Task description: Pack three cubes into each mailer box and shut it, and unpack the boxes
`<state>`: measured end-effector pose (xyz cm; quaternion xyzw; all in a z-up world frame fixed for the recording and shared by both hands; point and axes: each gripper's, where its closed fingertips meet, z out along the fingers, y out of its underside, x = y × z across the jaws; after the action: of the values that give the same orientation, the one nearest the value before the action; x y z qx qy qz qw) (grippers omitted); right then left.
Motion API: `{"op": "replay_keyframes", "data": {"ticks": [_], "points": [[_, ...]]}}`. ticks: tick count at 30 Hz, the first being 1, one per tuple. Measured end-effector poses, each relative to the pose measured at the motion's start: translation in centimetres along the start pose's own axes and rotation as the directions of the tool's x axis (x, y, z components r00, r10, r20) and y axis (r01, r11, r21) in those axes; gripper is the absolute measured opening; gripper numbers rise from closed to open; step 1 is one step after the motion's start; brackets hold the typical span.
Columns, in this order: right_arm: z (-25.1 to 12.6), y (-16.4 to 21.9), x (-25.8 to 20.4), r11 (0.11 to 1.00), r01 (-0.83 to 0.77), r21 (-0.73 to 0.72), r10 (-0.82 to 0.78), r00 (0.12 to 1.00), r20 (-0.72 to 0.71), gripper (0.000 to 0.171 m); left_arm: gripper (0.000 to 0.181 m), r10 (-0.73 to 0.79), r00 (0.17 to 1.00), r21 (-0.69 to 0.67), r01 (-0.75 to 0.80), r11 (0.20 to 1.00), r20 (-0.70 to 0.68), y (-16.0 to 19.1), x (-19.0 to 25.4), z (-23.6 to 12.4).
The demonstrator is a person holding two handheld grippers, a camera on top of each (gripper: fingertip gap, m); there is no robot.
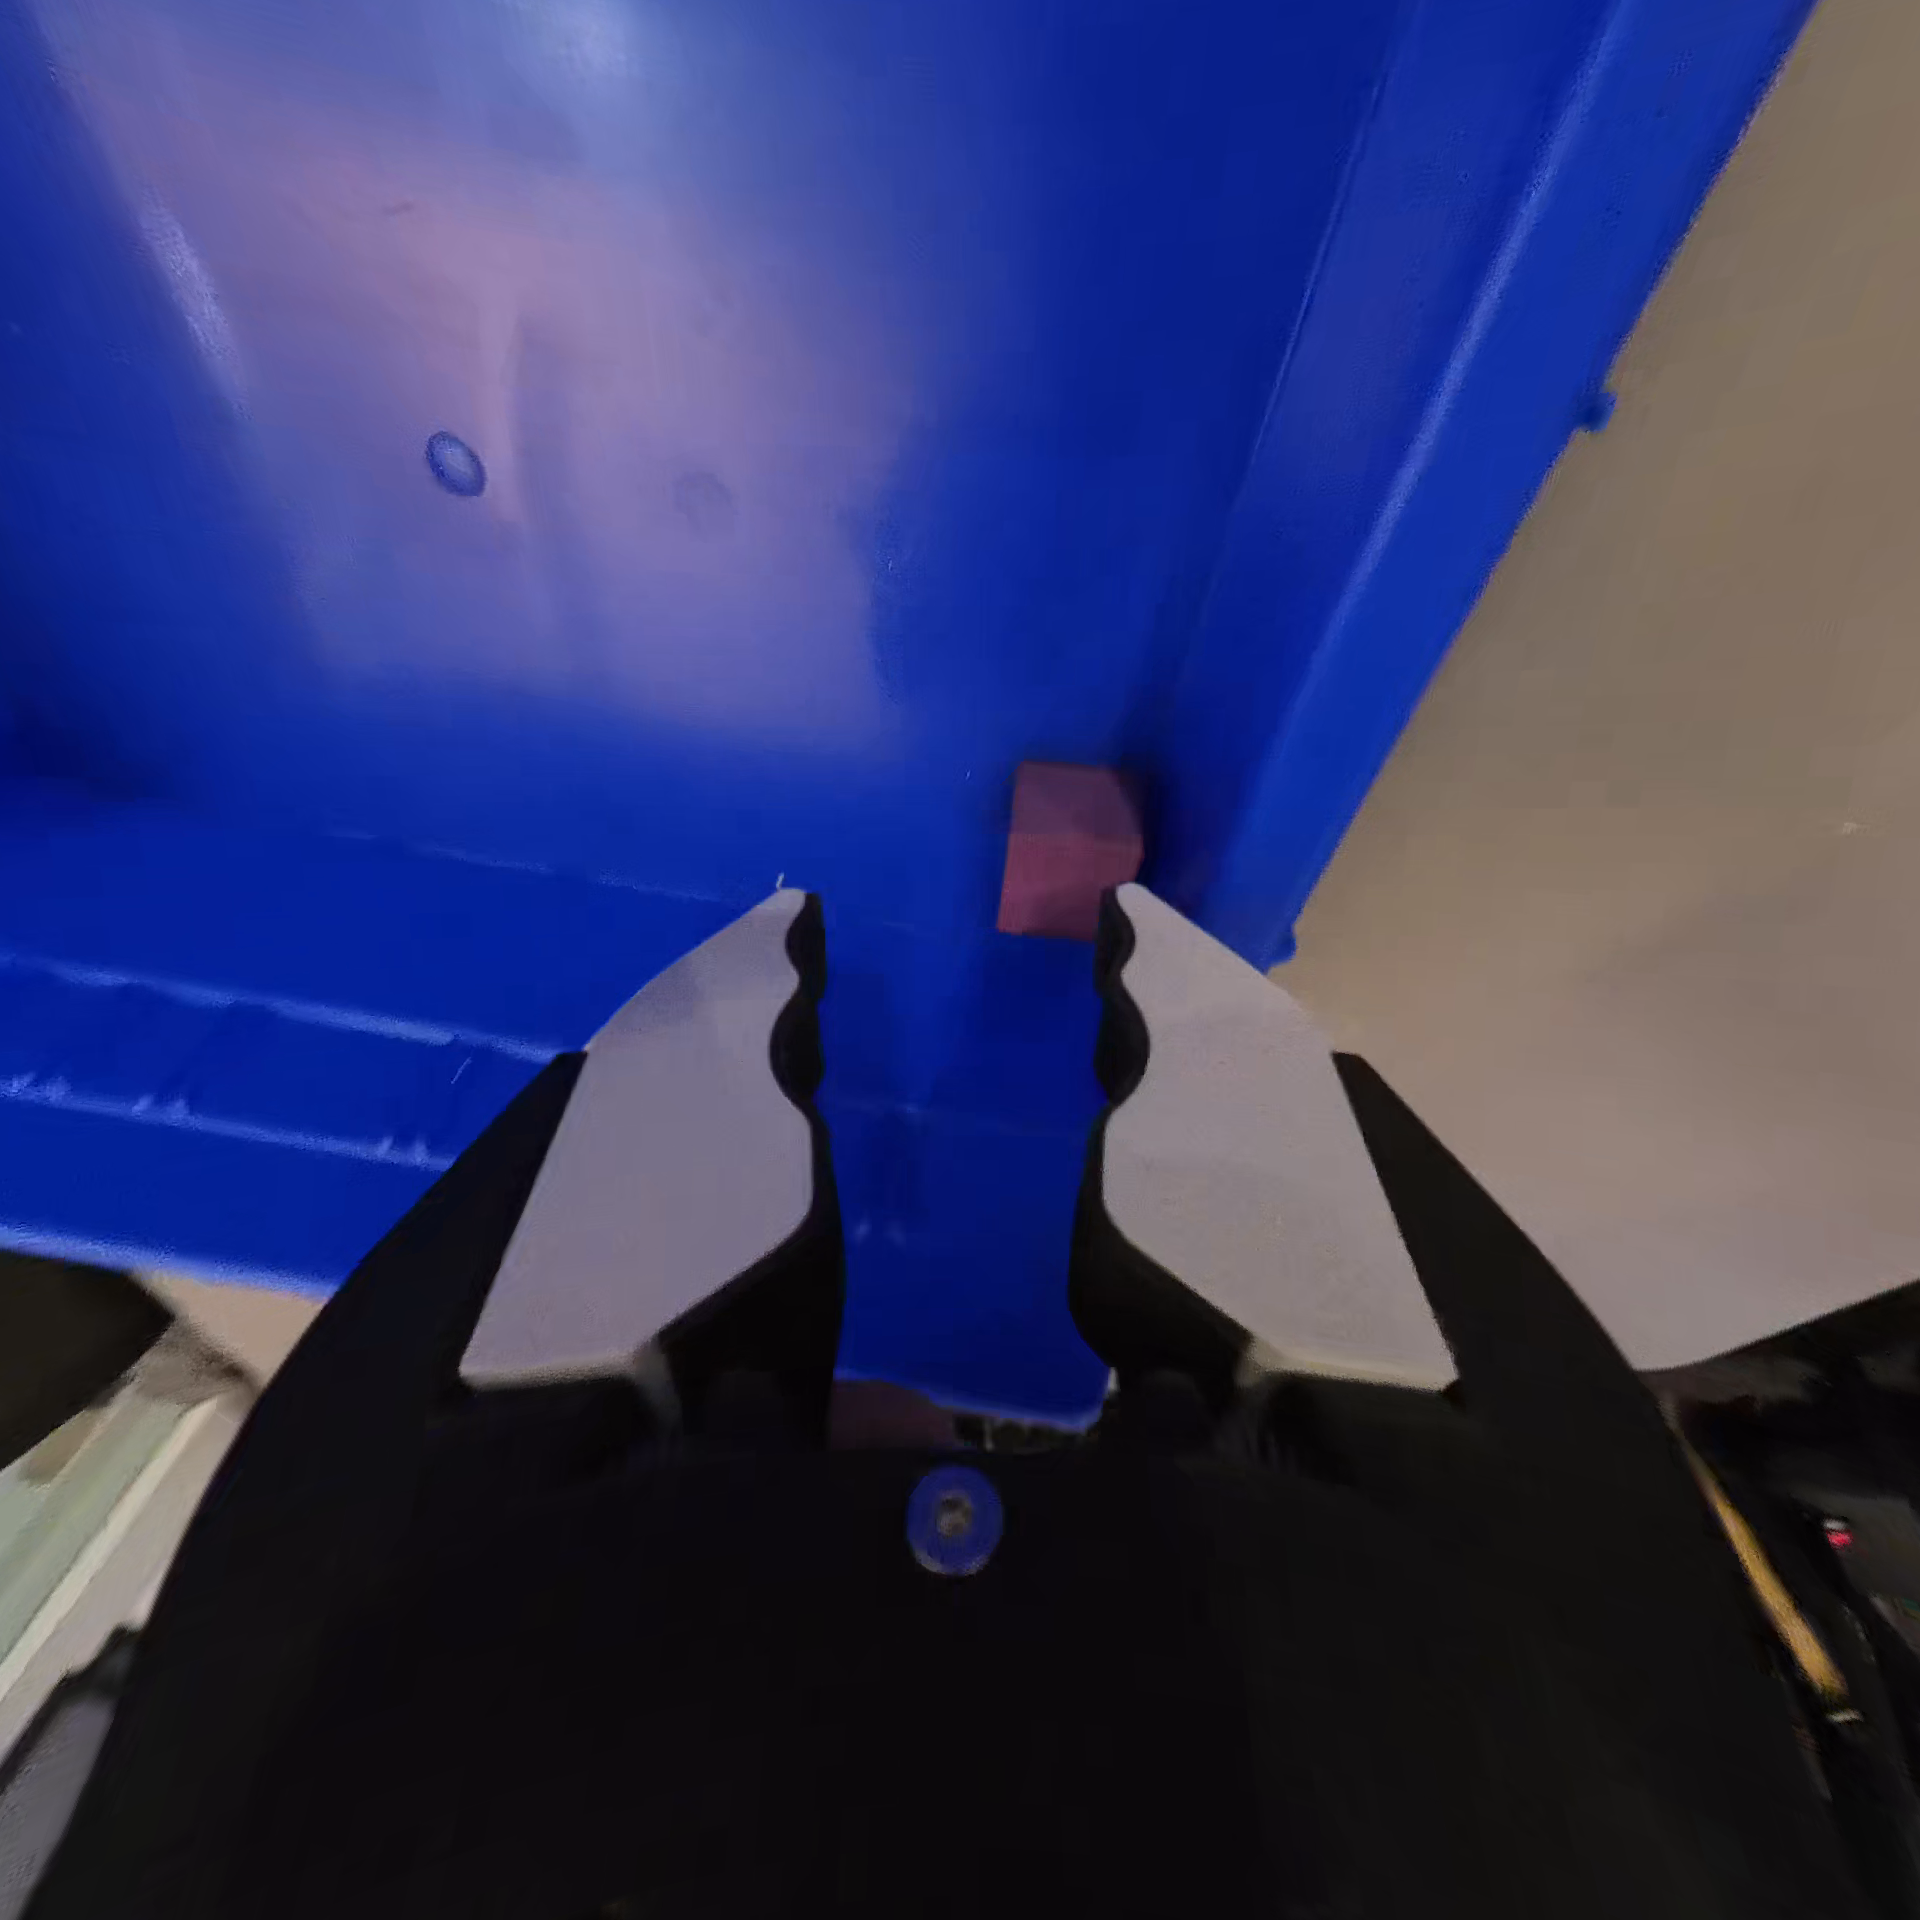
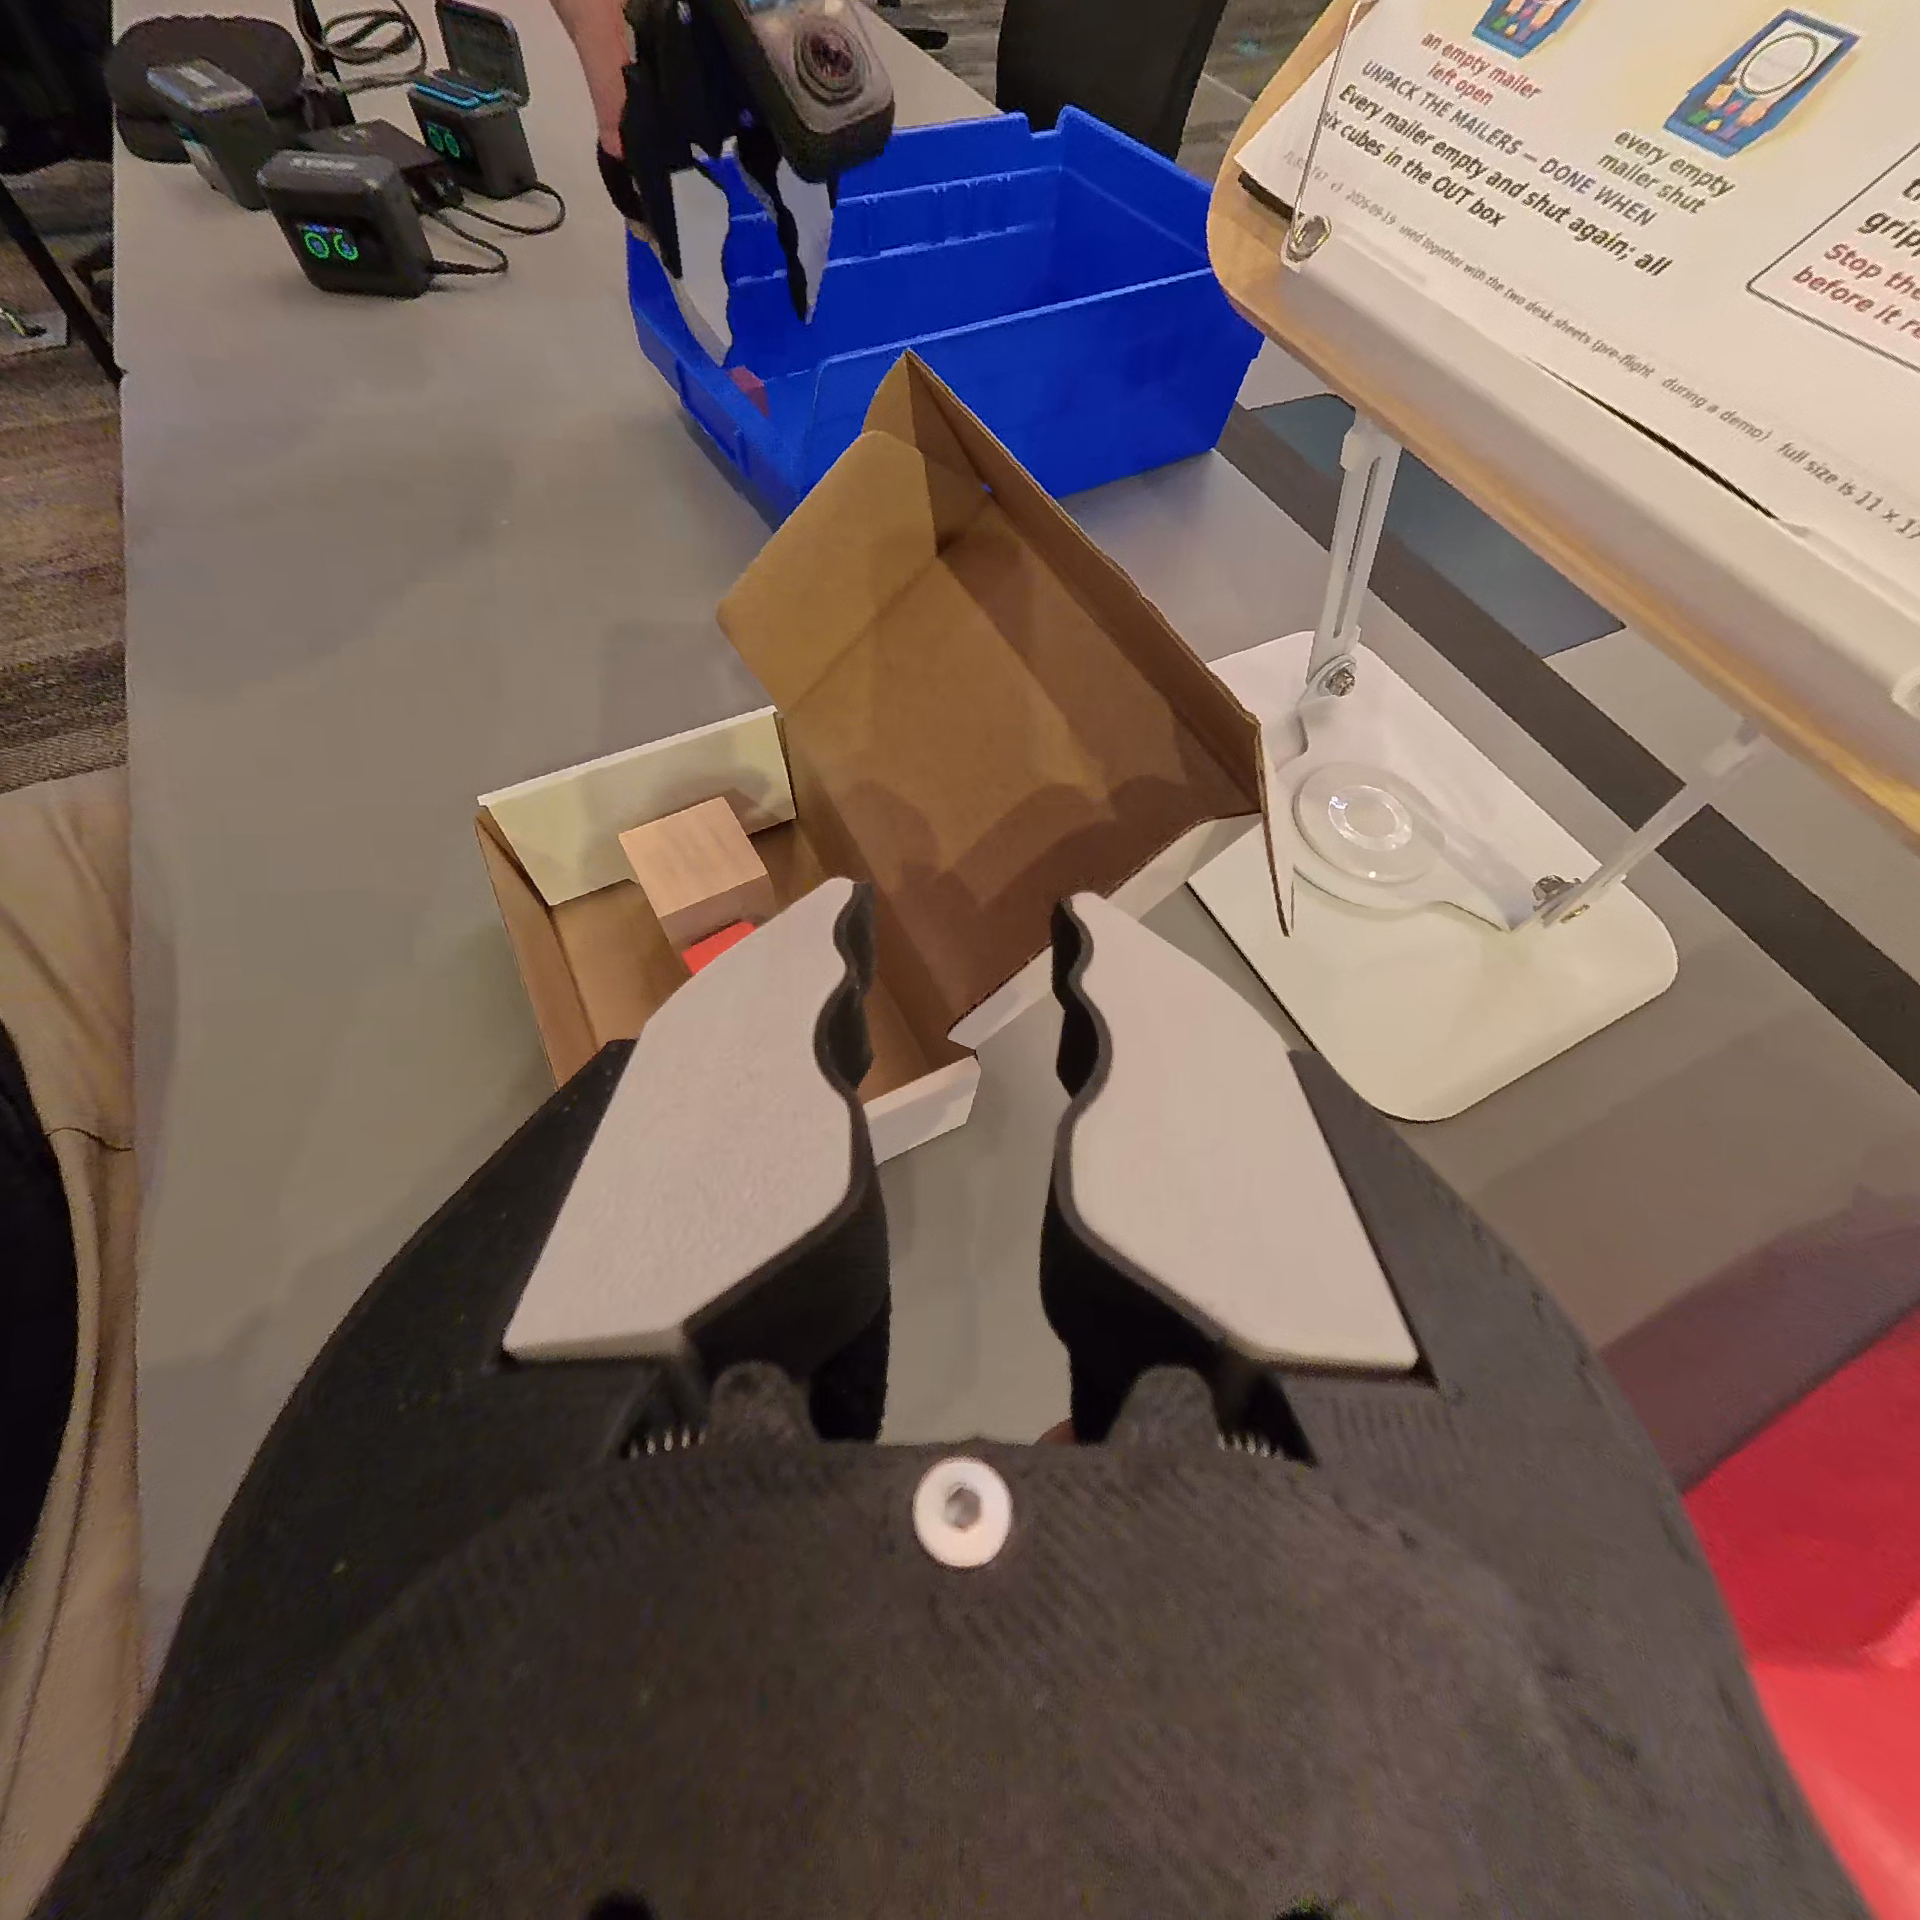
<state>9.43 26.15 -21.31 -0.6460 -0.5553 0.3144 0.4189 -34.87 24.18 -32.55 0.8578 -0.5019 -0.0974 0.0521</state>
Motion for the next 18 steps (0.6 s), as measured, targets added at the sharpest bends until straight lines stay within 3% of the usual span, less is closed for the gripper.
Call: {"op": "replay_keyframes", "data": {"ticks": [3,4,6,9,11,13,15,18], "points": [[0.0,0.2,0.2,1.0,-0.006,-0.001,0.006,1.0,0.0,0.032,0.046,0.015,0.997,-0.002,-0.015,1.0,-0.082,-0.4,0.5,1.0],[0.0,0.3,0.2,1.0,-0.007,-0.002,0.007,1.0,-0.001,0.032,0.052,0.017,0.997,-0.024,-0.019,1.0,-0.075,-0.3,0.2,1.0],[0.1,0.4,0.3,1.0,-0.012,-0.003,0.012,1.0,0.001,0.032,0.044,0.039,0.997,-0.079,-0.045,0.996,-0.065,0.3,-0.3,1.2],[0.1,0.5,0.4,1.0,-0.011,-0.008,0.011,1.0,-0.002,0.032,0.032,0.022,0.997,-0.116,-0.014,0.993,0.071,0.9,-2.8,1.3],[0.0,0.5,0.5,1.0,-0.014,-0.006,0.014,1.0,-0.004,0.032,0.036,0.0,0.996,-0.108,0.009,0.994,0.087,1.1,-3.0,1.0],[-0.2,0.5,0.6,1.0,-0.02,0.001,0.02,1.0,-0.005,0.032,0.044,-0.023,0.999,-0.035,0.024,0.999,0.031,0.7,-1.9,0.3],[-0.2,0.5,0.7,1.0,-0.03,0.007,0.03,1.0,0.0,0.032,0.047,-0.14,0.986,0.02,0.143,0.99,-0.087,0.0,-0.8,-0.1],[0.1,0.5,0.5,1.0,-0.028,0.003,0.028,1.0,0.008,0.032,0.049,-0.191,0.974,-0.049,0.186,0.981,-0.126,0.5,-0.4,0.4]]}}
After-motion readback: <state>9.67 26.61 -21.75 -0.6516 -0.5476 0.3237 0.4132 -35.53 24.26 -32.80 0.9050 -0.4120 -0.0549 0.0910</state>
